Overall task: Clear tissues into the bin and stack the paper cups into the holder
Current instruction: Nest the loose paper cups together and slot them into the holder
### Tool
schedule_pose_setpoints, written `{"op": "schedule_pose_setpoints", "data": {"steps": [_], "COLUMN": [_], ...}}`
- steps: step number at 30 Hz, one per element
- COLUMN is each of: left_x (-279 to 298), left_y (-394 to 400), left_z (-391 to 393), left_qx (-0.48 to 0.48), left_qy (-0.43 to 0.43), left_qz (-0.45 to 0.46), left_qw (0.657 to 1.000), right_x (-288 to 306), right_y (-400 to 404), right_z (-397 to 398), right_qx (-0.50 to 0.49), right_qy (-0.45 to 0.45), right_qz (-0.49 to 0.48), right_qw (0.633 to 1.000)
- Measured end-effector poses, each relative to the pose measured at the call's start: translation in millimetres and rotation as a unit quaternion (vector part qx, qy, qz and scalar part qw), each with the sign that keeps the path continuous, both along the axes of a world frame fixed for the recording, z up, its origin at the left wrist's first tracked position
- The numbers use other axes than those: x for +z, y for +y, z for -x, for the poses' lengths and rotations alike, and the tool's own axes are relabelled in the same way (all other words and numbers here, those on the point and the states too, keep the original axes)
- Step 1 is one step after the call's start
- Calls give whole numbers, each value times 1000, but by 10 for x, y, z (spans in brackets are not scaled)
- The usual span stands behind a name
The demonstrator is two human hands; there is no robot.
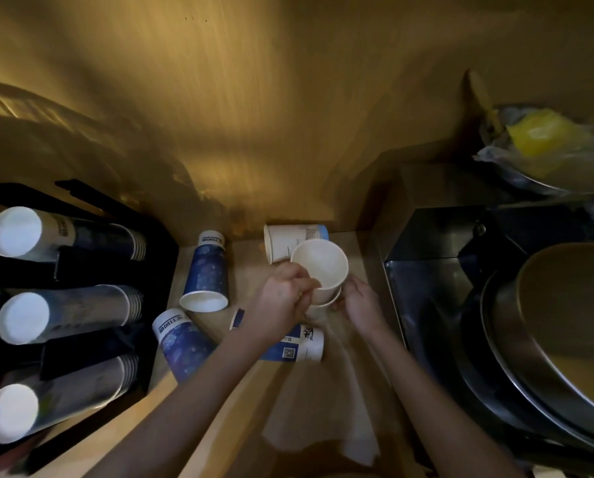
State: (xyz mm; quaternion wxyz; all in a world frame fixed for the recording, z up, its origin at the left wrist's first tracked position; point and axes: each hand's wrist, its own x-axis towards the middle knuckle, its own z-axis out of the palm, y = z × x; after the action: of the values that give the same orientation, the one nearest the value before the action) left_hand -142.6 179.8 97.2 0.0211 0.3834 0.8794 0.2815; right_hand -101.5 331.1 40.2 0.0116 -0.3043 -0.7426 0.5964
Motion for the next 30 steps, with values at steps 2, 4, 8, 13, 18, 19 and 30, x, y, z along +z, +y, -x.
{"op": "schedule_pose_setpoints", "data": {"steps": [2, 4, 8, 13, 18, 19, 30], "left_x": [-153, -280, -421, -494, -537, -548, -609], "left_y": [21, 33, 69, 154, 159, 150, 102], "left_z": [16, 50, 109, 186, 263, 282, 320], "left_qx": [1, 18, 71, 122, 130, 125, 107], "left_qy": [-35, -71, -98, -154, -196, -195, -195], "left_qz": [5, -5, -10, -1, -49, -53, -58], "left_qw": [999, 997, 993, 981, 971, 971, 973], "right_x": [-34, -54, -80, -76, -180, -213, -406], "right_y": [-2, 14, 86, 264, 393, 388, 247], "right_z": [31, 54, 169, 565, 1137, 1240, 1442], "right_qx": [-30, -43, -40, -7, 215, 275, 374], "right_qy": [3, 3, -21, -17, 12, -3, -109], "right_qz": [23, 33, 5, -173, -366, -386, -411], "right_qw": [999, 999, 999, 985, 905, 880, 824]}}
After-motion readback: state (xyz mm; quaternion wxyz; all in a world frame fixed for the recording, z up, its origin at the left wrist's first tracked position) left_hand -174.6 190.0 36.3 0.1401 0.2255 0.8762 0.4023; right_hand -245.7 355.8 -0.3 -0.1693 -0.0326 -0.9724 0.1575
